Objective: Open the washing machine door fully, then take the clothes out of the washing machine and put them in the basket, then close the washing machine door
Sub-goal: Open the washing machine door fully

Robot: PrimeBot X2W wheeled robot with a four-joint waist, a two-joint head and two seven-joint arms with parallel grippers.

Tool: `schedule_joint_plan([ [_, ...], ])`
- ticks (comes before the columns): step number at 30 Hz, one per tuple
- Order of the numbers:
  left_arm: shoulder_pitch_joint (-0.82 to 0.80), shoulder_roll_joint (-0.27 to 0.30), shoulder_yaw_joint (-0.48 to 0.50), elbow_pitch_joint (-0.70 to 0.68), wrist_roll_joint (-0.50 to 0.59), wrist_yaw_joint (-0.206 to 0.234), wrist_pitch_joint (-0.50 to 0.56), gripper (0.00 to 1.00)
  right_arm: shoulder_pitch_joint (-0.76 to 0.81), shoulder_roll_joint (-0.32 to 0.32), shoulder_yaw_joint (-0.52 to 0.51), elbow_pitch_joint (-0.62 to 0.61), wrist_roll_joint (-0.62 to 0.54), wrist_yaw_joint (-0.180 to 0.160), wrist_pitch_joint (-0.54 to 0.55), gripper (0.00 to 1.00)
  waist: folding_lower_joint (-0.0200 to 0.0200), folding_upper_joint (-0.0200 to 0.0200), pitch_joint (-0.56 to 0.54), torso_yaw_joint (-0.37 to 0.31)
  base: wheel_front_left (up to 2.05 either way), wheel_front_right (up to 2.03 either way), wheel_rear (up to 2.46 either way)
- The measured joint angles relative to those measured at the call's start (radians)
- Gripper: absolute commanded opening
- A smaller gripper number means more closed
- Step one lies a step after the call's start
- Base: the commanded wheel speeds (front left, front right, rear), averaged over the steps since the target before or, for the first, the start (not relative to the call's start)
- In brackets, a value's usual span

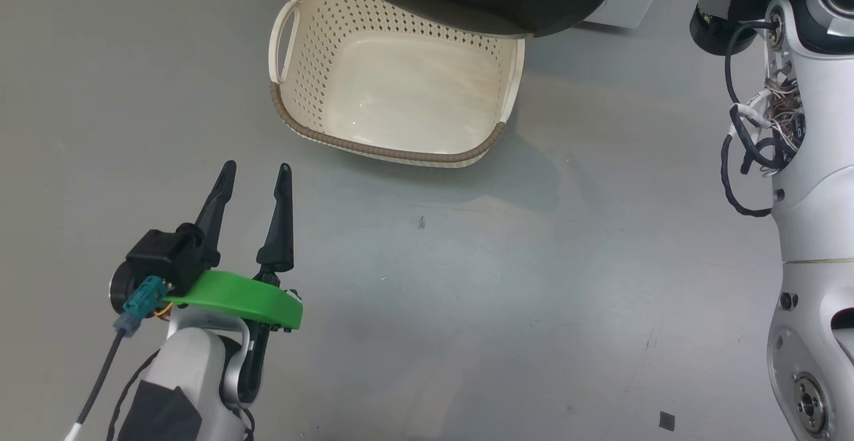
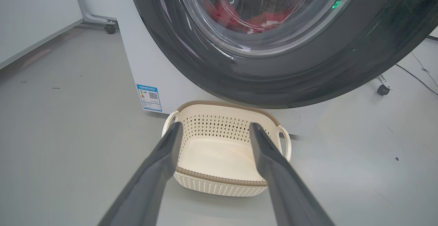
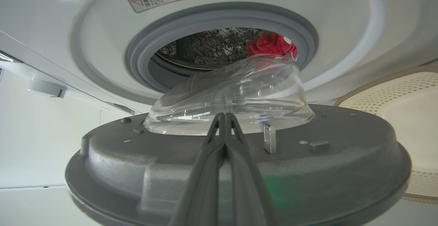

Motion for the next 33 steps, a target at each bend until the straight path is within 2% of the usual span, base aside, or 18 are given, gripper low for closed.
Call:
schedule_joint_plan([
  [11,-0.013,0.0,-0.001,0.002,-0.011,0.0,0.0,1.0,-0.014,-0.001,0.042,0.019,0.083,-0.051,0.069,0.0,0.0,0.0,-0.003,0.005,0.0,0.0,0.0],
  [33,-0.013,0.0,-0.01,0.021,-0.02,0.002,0.0,1.0,0.017,-0.011,0.113,0.073,0.167,-0.078,0.166,0.0,0.0,0.0,-0.052,0.016,0.0,0.0,0.0],
])
